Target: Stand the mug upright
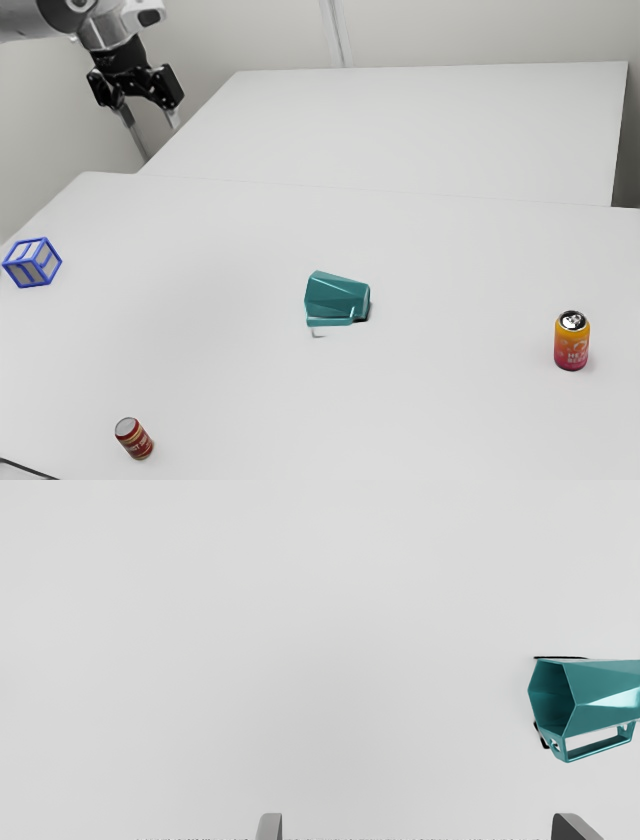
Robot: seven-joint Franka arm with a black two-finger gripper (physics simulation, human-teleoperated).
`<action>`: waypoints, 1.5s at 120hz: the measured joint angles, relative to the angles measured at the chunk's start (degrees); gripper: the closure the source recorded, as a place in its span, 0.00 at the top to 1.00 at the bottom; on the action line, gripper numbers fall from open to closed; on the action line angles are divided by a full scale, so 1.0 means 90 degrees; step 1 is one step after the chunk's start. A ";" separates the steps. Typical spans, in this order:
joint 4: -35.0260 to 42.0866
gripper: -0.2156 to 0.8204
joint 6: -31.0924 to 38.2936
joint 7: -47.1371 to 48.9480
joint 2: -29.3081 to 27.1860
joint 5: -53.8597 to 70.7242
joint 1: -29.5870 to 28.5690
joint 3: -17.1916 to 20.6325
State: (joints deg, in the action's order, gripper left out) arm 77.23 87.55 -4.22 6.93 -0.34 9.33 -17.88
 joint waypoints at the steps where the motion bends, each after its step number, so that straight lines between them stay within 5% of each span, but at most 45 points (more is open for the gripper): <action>1: 0.0012 0.77 0.0002 -0.0002 -0.0009 -0.0001 -0.0002 0.0002; 24: 0.0822 0.77 0.0318 -0.0083 -0.0151 -0.0756 -0.0200 -0.0076; 44: 0.2574 0.77 0.1225 -0.0695 -0.0144 -0.3139 -0.0898 -0.0242; 76: 0.4904 0.77 0.2081 -0.2756 0.0057 -0.6650 -0.1083 -0.0346; 126: 0.5759 0.77 0.2658 -0.5209 0.0502 -0.8910 -0.0795 -0.0227; 180: 0.6264 0.77 0.2881 -0.6243 0.0351 -0.9706 -0.0427 0.0191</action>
State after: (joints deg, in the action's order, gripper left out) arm 133.61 113.48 -60.41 10.09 -87.69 5.49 -16.17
